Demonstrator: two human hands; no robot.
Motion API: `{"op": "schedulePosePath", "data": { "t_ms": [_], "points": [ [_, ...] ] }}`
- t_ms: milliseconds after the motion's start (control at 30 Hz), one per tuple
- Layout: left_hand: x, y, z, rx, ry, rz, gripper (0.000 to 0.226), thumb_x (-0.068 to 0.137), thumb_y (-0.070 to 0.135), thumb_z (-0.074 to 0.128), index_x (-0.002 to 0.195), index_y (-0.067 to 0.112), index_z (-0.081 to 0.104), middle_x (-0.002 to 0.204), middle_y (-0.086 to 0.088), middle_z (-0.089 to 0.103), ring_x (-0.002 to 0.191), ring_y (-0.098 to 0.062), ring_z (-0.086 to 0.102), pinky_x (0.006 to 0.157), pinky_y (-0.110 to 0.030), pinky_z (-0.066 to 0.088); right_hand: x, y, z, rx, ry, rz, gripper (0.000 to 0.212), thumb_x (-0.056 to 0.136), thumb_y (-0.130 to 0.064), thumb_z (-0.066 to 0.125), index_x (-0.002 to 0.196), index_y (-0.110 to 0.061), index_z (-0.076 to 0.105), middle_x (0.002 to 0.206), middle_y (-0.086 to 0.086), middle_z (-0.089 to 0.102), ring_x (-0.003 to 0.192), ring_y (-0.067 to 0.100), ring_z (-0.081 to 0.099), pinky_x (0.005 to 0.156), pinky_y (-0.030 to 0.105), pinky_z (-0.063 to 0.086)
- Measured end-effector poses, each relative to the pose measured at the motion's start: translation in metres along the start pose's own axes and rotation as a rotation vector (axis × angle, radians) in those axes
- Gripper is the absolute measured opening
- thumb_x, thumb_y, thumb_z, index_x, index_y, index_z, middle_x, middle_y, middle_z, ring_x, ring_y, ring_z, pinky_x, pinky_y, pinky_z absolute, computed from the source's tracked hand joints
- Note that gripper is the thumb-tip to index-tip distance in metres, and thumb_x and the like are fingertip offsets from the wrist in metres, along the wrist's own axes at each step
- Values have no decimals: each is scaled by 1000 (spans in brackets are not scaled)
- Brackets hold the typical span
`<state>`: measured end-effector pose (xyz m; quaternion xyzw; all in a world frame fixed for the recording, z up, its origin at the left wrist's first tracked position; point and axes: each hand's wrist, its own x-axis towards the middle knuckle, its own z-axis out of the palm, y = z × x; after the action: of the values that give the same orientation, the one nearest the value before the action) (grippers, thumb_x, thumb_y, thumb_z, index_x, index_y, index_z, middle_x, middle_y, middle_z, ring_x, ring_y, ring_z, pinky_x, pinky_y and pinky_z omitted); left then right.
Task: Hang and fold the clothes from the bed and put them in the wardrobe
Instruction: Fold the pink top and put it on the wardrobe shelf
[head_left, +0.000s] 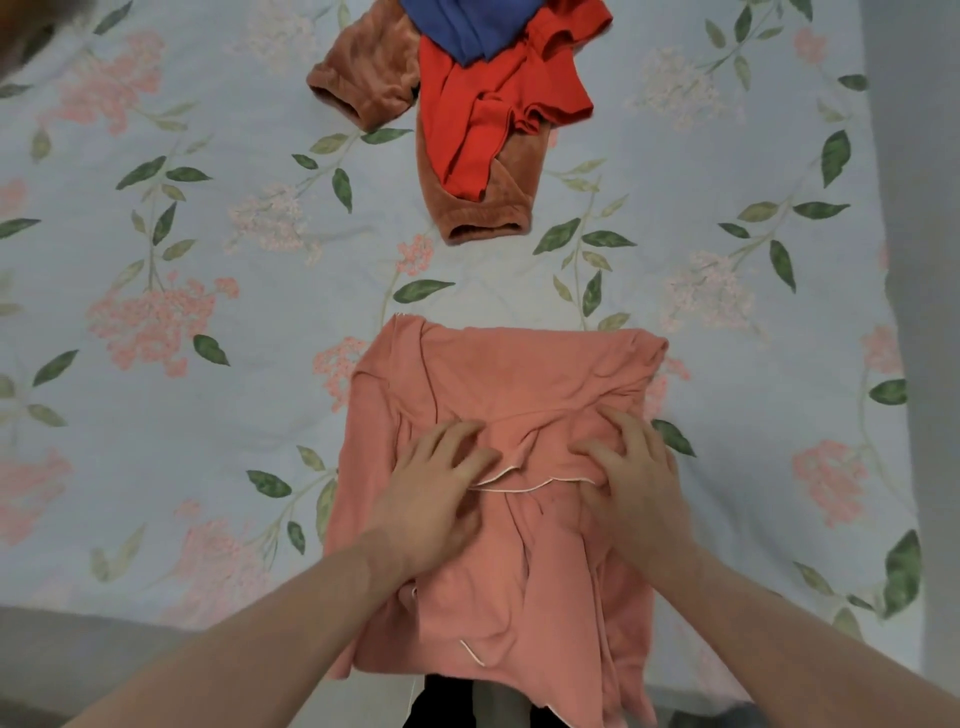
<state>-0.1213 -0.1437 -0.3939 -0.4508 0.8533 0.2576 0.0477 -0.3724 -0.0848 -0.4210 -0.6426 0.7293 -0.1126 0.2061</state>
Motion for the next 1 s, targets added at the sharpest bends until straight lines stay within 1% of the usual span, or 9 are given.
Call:
{"op": "schedulePosePath", "data": {
  "t_ms": [100,200,333,500,667,767,867,933,1000],
  "points": [
    [11,-3,-3,-69,47,-41,35,77,11,67,108,27,72,131,3,57,117,-25,53,95,-42,51,9,-4,-5,65,59,-6,18,78,-21,64,93,-23,73,126,-1,60,114,28,51,95,47,46],
    [16,-1,-14,-148,89,-44,21,78,5,62,88,21,69,102,6,60,93,-23,59,73,-44,54,3,-15,-12,117,132,-52,19,80,-21,52,84,-16,70,108,-2,64,100,22,48,91,35,43],
    [-2,0,-19,-37,206,75,21,73,2,72,80,21,73,93,5,57,85,-20,55,58,-34,49,-23,-13,-13,128,138,-50,21,80,-19,50,86,-16,70,111,-2,65,104,22,51,91,36,47],
    [-20,-6,8,-7,-78,-50,43,89,10,54,125,29,68,130,3,48,117,-21,49,91,-34,47,-43,0,13,-2,-161,7,39,79,-24,53,113,-26,71,146,-2,54,140,29,44,103,50,48],
    [-30,-8,11,-267,-75,-188,54,81,19,47,131,25,65,135,6,48,122,-19,46,108,-28,36,-47,-6,4,199,-243,112,46,85,-15,63,130,-20,66,159,0,41,153,29,25,121,47,31],
    [-57,-4,-1,-468,169,-353,47,77,24,53,123,27,65,127,11,51,119,-7,48,105,-26,38,-70,-19,-17,367,-108,267,63,85,-21,73,144,-22,52,154,-2,40,142,17,36,118,38,33],
    [-100,-5,-2,-552,344,-672,43,76,33,59,119,32,59,120,9,48,115,-14,51,100,-35,44,-105,-33,-33,578,-144,668,82,79,-49,79,147,-37,36,139,-14,40,122,8,46,102,35,41],
    [-129,-9,4,-569,269,-967,54,75,36,69,125,21,57,127,-1,50,117,-25,54,101,-43,47,-133,-33,-29,672,-215,880,98,69,-53,84,151,-30,34,136,-12,51,112,12,57,97,39,49],
    [-152,-11,11,-719,127,-1137,74,62,48,73,123,9,58,115,-13,65,99,-29,65,84,-43,55,-158,-34,-21,642,-285,965,108,54,-59,88,145,-23,42,130,-5,59,105,16,64,94,42,53]
  ]
}}
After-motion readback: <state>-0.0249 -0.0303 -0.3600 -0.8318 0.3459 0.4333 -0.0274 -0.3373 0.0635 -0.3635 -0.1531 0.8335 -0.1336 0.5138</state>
